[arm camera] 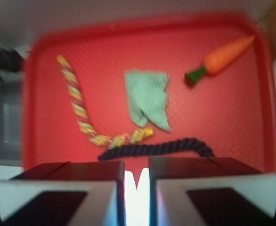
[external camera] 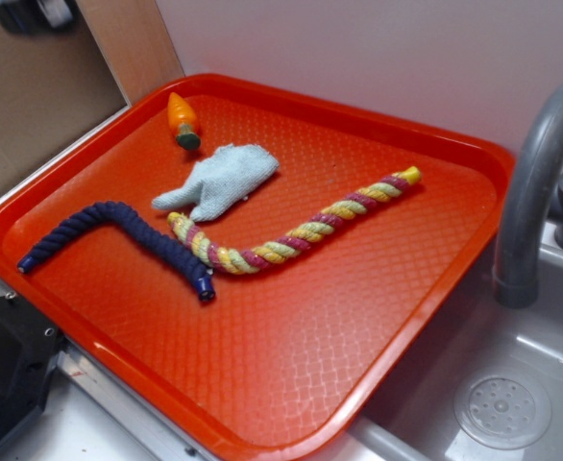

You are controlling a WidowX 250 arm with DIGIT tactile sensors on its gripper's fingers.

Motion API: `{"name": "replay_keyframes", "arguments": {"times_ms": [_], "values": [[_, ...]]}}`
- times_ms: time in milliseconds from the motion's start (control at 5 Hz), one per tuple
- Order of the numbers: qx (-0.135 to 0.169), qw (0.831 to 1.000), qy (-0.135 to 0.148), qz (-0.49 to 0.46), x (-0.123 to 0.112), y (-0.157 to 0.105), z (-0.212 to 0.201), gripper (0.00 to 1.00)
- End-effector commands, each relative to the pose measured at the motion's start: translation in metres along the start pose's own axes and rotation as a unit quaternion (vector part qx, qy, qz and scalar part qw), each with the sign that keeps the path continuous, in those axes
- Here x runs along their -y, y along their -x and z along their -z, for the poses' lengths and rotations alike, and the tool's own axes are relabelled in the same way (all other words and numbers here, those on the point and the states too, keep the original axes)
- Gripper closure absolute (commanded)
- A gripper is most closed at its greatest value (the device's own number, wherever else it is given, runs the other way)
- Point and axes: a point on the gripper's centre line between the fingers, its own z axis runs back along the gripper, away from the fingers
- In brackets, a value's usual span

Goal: Grab the blue cloth.

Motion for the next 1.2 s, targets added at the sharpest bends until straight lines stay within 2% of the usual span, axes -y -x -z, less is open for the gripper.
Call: {"name": "replay_keyframes", "arguments": {"times_ms": [0, 400, 600, 800, 1000], "values": [[0.027, 0.999, -0.012, -0.015, -0.002, -0.012, -0.018, 1.00], [0.021, 0.999, -0.033, -0.019, 0.001, -0.019, -0.005, 1.00], [0.021, 0.999, -0.028, -0.017, 0.001, -0.016, -0.008, 1.00], [0.010, 1.000, -0.030, -0.001, 0.001, -0.020, 0.004, 0.72], [-0.004, 0.999, -0.049, 0.000, -0.004, -0.028, 0.037, 0.00]]}}
